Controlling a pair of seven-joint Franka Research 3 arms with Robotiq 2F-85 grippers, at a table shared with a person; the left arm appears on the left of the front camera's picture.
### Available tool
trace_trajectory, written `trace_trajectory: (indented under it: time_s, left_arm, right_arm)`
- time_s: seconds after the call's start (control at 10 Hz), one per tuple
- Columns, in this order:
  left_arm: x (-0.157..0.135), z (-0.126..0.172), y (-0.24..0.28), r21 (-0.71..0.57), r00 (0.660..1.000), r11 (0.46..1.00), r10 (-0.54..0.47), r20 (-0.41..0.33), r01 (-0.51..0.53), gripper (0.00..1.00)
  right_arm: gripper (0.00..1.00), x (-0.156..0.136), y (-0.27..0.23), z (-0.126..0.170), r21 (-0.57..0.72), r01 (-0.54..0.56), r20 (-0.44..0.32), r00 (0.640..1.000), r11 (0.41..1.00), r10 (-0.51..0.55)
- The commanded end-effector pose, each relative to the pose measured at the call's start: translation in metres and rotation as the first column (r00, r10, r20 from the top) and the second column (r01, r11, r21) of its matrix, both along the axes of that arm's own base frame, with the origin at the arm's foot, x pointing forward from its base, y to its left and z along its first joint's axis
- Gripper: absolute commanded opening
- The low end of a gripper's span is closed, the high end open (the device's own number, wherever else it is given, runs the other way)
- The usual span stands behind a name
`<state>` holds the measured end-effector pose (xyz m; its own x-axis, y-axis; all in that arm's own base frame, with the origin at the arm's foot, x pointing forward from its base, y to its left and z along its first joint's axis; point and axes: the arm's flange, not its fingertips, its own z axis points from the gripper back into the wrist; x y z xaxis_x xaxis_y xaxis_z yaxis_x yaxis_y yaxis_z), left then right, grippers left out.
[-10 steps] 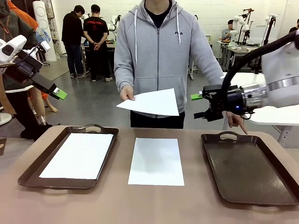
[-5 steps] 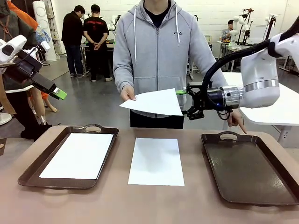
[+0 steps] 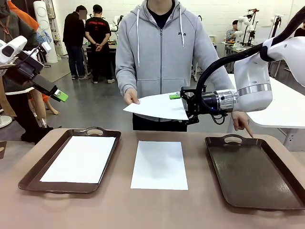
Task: Sort the A4 documents.
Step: Receive the A4 Paper.
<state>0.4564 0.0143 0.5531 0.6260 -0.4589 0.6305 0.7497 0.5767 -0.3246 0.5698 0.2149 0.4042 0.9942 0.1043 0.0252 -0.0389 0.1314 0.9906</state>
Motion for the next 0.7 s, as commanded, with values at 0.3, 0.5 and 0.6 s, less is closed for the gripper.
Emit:
trace_trajectory:
  time_s: [0.3,0.5,0.6]
  left_arm:
    - [-0.0012,0.0006,0.0006,0.001,1.0,1.0,-0.006,0.008,0.006,1.0]
    - [-0.0012,0.0006,0.0006,0.001,1.0,1.0,-0.006,0.008,0.006,1.0]
    - [-0.0012,0.0006,0.0006,0.001,1.0,1.0,-0.006,0.008,0.006,1.0]
  right_arm:
    - [0.64,0.0007,-0.0101,0.0035,-0.018,0.056,-0.008,0.998,0.998,-0.056]
    - [0.46,0.0007,-0.0098,0.0032,-0.021,0.048,-0.018,0.999,0.999,-0.049]
    - [0.47,0.0,-0.0104,0.0026,-0.026,0.044,-0.022,0.999,0.999,-0.045]
